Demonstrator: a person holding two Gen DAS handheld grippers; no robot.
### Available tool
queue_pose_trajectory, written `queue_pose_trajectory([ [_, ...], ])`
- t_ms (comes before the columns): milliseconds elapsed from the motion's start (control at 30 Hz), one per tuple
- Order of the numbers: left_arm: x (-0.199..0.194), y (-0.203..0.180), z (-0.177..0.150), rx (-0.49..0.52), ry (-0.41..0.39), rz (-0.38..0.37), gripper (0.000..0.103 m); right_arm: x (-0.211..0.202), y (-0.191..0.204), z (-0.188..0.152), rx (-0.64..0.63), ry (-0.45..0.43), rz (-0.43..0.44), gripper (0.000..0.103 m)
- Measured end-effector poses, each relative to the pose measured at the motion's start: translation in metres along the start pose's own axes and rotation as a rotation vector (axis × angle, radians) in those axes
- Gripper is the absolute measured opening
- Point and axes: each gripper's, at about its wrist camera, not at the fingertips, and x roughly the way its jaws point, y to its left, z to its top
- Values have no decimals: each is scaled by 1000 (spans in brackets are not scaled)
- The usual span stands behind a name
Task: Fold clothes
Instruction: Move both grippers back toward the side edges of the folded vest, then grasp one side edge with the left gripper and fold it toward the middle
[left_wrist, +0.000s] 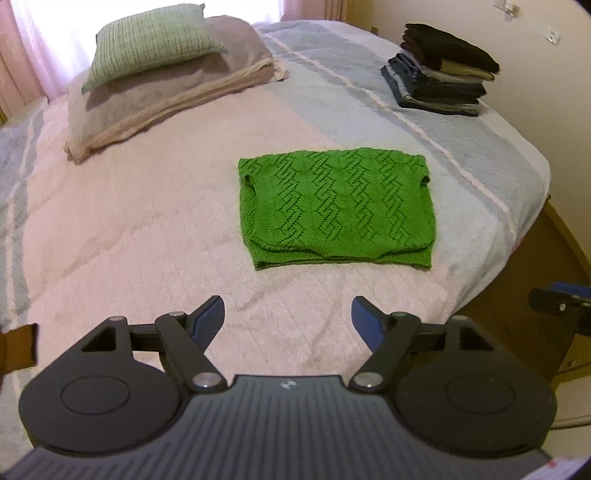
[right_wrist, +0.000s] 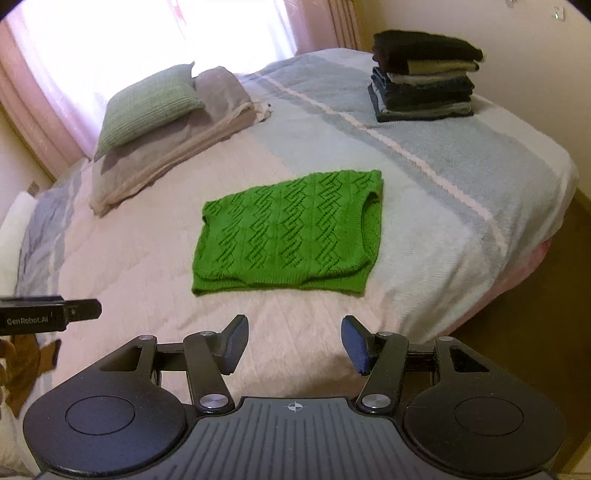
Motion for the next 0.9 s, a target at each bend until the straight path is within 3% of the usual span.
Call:
queue_pose_trajectory([
  [167,49,31,32,-52,28,-49,73,28,-17,28,65,-11,-24,53],
  [433,138,75,76,-158,53,-171,72,79,-65,71,298,-8,-89,53],
  [667,229,103,84,-224,97,-240,71,131,-86,72,329,70,-209,53],
  [900,317,133,72,-368,111,-332,71,180,-131,74,316,89,-301,53],
])
